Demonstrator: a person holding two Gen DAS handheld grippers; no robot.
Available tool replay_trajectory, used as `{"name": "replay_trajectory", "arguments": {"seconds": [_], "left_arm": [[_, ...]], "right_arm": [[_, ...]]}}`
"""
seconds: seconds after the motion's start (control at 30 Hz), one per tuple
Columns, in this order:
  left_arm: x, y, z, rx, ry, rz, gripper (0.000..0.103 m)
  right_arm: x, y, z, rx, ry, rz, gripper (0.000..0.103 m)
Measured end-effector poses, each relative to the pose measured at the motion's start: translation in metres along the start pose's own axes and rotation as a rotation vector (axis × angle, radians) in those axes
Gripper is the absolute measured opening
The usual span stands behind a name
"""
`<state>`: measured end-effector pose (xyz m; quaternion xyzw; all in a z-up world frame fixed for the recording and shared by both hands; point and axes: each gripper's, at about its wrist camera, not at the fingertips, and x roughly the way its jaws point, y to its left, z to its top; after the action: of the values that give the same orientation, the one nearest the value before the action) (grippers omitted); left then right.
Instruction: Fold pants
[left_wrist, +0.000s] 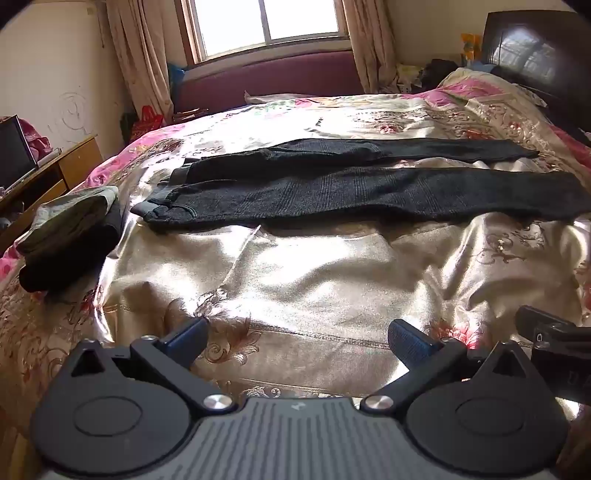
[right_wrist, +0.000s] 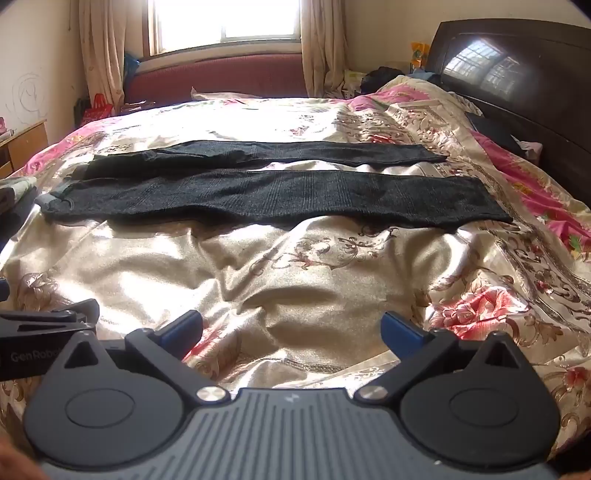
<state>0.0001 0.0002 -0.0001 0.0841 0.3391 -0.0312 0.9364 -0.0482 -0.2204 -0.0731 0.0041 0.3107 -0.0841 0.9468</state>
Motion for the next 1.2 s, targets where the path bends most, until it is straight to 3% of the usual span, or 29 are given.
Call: {"name": "replay_trajectory", "arguments": {"seconds": [1.2], "left_arm": [[0.0038,-0.0072,-0.0050,0.018,0.023,-0.038,0.103]], "right_arm": [[0.0077,-0.0051,-0.0065,0.002,0.036,-0.010,0.102]]}}
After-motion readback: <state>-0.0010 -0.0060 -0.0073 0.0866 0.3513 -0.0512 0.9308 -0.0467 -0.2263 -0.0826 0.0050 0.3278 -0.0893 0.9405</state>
